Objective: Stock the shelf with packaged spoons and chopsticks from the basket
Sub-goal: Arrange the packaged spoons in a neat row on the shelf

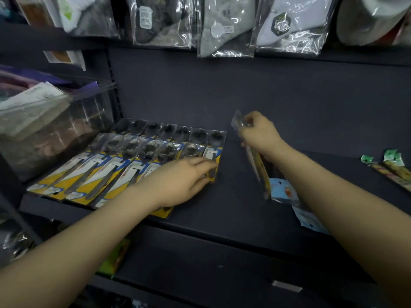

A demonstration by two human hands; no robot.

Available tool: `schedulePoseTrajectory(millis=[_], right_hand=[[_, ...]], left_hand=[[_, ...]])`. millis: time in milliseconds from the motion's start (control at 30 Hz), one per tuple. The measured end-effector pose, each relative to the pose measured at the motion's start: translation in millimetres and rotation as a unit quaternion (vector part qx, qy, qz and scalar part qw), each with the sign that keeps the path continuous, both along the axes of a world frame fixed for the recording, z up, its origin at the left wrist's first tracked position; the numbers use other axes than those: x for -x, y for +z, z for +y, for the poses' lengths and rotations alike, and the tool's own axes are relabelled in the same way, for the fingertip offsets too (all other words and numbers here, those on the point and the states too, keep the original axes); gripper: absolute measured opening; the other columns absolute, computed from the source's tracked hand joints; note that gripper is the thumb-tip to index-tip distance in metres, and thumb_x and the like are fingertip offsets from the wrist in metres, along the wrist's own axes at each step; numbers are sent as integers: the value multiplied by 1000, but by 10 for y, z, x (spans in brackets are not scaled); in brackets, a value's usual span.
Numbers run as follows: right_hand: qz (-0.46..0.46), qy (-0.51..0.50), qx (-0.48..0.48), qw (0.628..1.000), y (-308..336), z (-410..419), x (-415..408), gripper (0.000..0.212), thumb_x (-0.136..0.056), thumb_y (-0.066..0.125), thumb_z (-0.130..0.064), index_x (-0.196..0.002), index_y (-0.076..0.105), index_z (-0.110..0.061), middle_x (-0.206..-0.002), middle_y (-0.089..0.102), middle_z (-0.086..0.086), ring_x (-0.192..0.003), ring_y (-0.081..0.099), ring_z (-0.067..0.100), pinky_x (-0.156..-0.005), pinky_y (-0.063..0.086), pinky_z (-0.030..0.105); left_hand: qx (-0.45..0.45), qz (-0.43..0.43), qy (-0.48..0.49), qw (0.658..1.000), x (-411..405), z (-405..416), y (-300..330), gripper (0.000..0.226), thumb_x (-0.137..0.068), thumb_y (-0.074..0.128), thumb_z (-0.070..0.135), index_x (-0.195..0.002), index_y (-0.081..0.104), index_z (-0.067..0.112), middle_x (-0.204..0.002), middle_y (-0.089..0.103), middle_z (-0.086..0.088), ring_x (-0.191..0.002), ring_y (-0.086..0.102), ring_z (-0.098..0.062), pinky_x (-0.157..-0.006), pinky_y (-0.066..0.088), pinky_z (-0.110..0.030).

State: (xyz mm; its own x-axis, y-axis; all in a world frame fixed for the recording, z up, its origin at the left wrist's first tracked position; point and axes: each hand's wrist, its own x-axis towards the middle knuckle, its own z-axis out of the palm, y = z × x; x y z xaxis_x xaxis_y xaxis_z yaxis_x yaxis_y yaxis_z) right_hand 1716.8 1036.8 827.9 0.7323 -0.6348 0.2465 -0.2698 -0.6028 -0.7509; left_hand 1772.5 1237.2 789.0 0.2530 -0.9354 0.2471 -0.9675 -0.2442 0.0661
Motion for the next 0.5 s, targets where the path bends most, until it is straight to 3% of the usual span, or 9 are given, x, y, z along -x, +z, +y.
schedulePoseTrajectory(millis=[100, 200, 300, 400, 467, 500], right_hand=[[-97, 80, -256, 958, 70, 239, 41, 8, -92, 49, -8, -99, 51, -6, -71, 56, 6, -46, 62, 16, -48, 52, 25], [-69, 96, -335, 935, -55, 438, -47, 16, -90, 47, 2, -81, 53, -10, -65, 57, 4, -43, 59, 8, -42, 52, 20], [-28, 118, -341, 932, -191, 567, -143, 18, -90, 52, 0, -75, 55, -11, -59, 59, 1, -42, 56, 5, -43, 51, 17], [1, 88, -325, 942, -317, 594, -207, 18, -88, 54, 0, -74, 56, -10, -66, 58, 5, -55, 56, 12, -43, 50, 17], [31, 38, -204, 978, -393, 544, -233, 9, -83, 58, 2, -85, 60, -7, -77, 58, 9, -66, 56, 18, -53, 48, 24], [41, 18, -143, 989, -415, 515, -233, 18, -81, 60, 2, -97, 60, -5, -85, 57, 10, -76, 56, 20, -61, 46, 27]], left_hand=[[59, 64, -6, 996, 115, 259, 23, 67, -81, 20, 57, -142, 26, 31, -148, 34, 11, -128, 43, -10, -99, 38, -22], [50, 95, -17, 994, 165, 411, 3, 71, -79, 19, 69, -144, 14, 40, -153, 19, 17, -132, 25, 4, -97, 27, -14], [-9, 60, -12, 998, 134, 519, -44, 82, -70, 8, 74, -144, 16, 39, -156, 8, 15, -139, 16, 0, -103, 17, -14], [-79, 18, -13, 997, 96, 596, -90, 90, -63, 6, 77, -144, 14, 39, -157, 6, 13, -143, 11, -7, -103, 9, -14], [-111, 19, -25, 993, 67, 628, -102, 88, -65, 9, 75, -145, 10, 39, -157, 5, 14, -144, 6, -5, -104, 4, -12], [-123, 20, -32, 992, 57, 640, -95, 86, -66, 14, 75, -145, 9, 40, -157, 4, 15, -144, 3, -4, -103, 1, -12]])
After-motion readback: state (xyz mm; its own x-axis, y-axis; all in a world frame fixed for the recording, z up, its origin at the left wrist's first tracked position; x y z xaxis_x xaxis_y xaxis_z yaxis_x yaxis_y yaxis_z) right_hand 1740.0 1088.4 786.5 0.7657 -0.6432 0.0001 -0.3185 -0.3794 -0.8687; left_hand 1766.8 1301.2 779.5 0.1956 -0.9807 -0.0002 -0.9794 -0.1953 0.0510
